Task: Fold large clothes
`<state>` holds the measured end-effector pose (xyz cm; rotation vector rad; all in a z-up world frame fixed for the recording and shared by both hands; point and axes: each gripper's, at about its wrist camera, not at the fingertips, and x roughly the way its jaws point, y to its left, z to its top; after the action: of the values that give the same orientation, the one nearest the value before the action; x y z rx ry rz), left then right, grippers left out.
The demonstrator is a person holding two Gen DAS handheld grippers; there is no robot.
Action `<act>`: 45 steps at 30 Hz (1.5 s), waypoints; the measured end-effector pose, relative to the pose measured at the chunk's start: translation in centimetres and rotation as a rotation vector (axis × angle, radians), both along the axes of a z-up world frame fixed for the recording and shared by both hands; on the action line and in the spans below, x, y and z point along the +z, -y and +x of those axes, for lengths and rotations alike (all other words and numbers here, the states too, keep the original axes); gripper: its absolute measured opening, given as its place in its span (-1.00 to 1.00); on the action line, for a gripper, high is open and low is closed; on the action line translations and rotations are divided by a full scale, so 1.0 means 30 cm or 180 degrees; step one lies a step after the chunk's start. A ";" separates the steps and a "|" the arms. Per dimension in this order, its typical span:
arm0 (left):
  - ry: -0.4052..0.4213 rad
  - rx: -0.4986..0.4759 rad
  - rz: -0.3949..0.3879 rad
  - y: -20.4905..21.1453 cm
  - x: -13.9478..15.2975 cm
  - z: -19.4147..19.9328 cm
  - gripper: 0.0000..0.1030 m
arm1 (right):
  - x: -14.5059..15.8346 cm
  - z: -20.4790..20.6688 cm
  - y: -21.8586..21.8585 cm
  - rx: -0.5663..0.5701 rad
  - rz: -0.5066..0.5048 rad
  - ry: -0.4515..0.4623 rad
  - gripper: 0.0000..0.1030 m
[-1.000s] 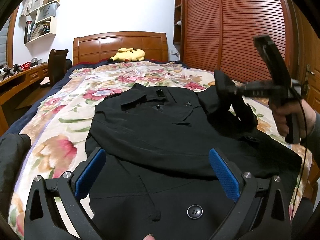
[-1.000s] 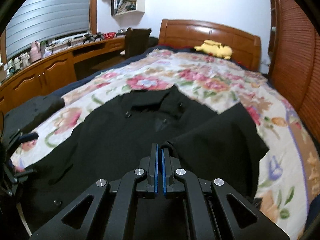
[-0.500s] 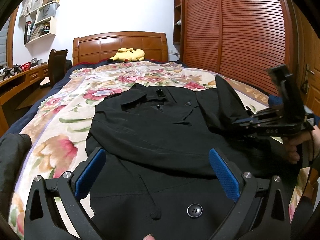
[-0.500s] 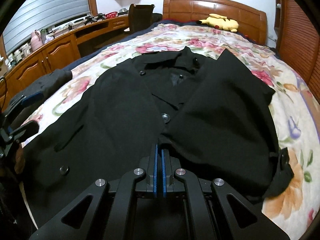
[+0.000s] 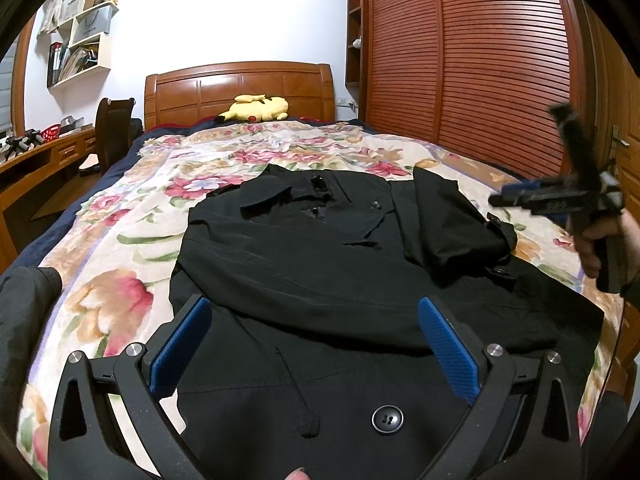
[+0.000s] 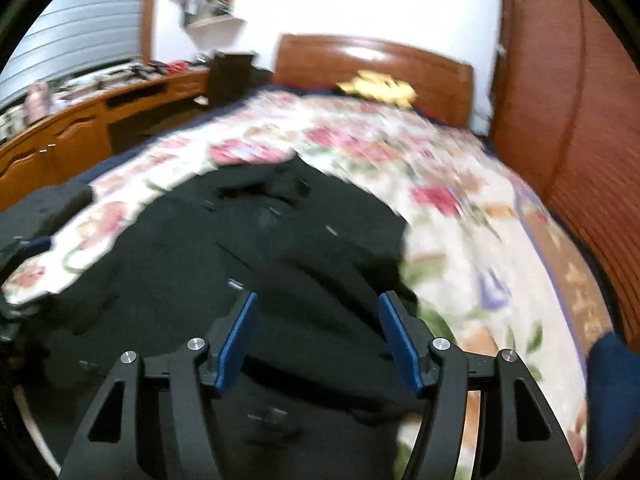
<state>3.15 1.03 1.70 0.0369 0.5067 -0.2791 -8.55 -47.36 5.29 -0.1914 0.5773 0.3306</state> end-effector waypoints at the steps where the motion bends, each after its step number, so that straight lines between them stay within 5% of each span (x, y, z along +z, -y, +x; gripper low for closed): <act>1: 0.0001 -0.0001 -0.0001 0.000 0.000 0.000 1.00 | -0.027 0.029 0.020 -0.0096 -0.0007 -0.0083 0.25; 10: 0.0014 -0.0038 0.0014 -0.001 -0.007 -0.015 1.00 | -0.154 0.178 0.147 -0.0652 0.0017 -0.0401 0.26; 17: 0.0010 -0.0043 0.0020 -0.008 -0.006 -0.015 1.00 | -0.220 0.249 0.132 -0.0631 0.0063 -0.0806 0.29; 25: 0.0004 -0.0065 0.0043 -0.001 -0.009 -0.014 1.00 | -0.259 0.305 0.118 -0.0572 -0.0035 -0.0889 0.30; 28: -0.0016 -0.0093 0.0031 0.005 -0.010 -0.013 1.00 | -0.270 0.285 0.125 -0.0466 -0.0093 -0.0896 0.10; 33: 0.0026 -0.0143 0.0080 0.025 -0.005 -0.034 1.00 | -0.218 0.220 0.115 -0.0392 -0.0322 -0.0777 -0.62; 45: 0.0026 -0.0052 0.0059 -0.026 -0.006 -0.051 1.00 | 0.073 -0.024 -0.075 -0.0012 -0.0141 -0.0014 -0.73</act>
<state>1.62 1.82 1.51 0.0602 0.5013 -0.2901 -9.28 -45.10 7.46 -0.2321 0.5896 0.3148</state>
